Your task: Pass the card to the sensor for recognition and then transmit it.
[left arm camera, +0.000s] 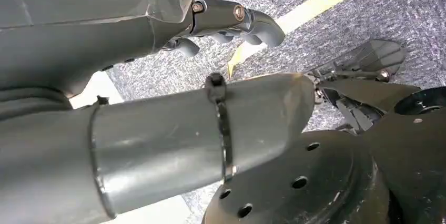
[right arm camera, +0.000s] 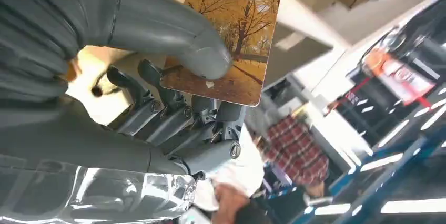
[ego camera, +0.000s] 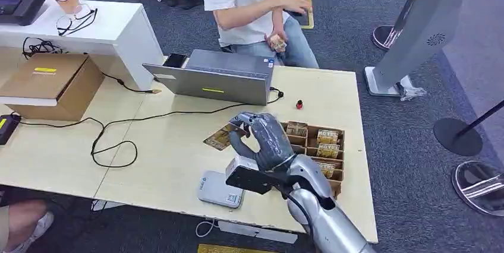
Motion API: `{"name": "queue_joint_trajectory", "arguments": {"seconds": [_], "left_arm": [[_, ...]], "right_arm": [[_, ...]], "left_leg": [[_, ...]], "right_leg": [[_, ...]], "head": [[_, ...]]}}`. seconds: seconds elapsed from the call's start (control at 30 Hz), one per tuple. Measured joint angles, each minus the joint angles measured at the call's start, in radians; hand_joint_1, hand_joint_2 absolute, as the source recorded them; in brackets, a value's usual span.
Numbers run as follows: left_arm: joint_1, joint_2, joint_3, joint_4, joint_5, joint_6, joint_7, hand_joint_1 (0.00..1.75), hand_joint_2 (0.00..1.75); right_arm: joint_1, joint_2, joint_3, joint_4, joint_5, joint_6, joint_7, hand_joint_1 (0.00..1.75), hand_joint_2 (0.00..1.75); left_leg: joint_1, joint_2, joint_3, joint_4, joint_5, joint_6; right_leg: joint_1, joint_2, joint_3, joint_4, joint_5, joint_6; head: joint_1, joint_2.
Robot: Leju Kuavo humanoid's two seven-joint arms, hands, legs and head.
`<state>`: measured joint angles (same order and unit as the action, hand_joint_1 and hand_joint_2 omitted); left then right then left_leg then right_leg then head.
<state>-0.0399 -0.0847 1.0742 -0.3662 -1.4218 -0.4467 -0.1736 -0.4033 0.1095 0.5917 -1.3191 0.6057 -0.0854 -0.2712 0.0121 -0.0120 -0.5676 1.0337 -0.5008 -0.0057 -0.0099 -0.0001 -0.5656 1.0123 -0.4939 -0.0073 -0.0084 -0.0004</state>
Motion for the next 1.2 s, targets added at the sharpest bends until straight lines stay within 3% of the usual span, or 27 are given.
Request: {"name": "queue_joint_trajectory", "arguments": {"seconds": [0.23, 0.47, 0.83, 1.2], "left_arm": [[-0.003, 0.003, 0.0, 0.004, -0.003, 0.0, -0.002, 0.0, 0.0], [-0.008, 0.006, 0.0, 0.012, 0.0, 0.0, 0.007, 0.0, 0.0], [-0.012, 0.008, 0.0, 0.02, 0.006, 0.001, 0.007, 0.0, 0.0], [-0.01, 0.008, 0.0, 0.02, 0.025, 0.003, 0.008, 0.0, 0.0]], "right_arm": [[0.005, 0.0, 0.049, 0.006, -0.082, 0.09, 0.0, 1.75, 1.75], [-0.002, 0.014, 0.108, 0.075, -0.089, 0.136, 0.027, 1.75, 1.75], [-0.027, 0.045, 0.16, 0.204, -0.107, 0.148, 0.042, 1.75, 1.75], [-0.049, 0.073, 0.185, 0.322, -0.079, 0.125, 0.102, 1.75, 1.75]], "left_leg": [[0.0, 0.0, 0.0, 0.0, 0.0, 0.0], [0.0, 0.0, 0.0, 0.0, 0.0, 0.0], [0.0, 0.0, 0.0, 0.0, 0.0, 0.0], [0.0, 0.0, 0.0, 0.0, 0.0, 0.0]], "right_leg": [[0.0, 0.0, 0.0, 0.0, 0.0, 0.0], [0.0, 0.0, 0.0, 0.0, 0.0, 0.0], [0.0, 0.0, 0.0, 0.0, 0.0, 0.0], [0.0, 0.0, 0.0, 0.0, 0.0, 0.0]], "head": [[0.0, 0.0], [0.0, 0.0], [0.0, 0.0], [0.0, 0.0]]}}
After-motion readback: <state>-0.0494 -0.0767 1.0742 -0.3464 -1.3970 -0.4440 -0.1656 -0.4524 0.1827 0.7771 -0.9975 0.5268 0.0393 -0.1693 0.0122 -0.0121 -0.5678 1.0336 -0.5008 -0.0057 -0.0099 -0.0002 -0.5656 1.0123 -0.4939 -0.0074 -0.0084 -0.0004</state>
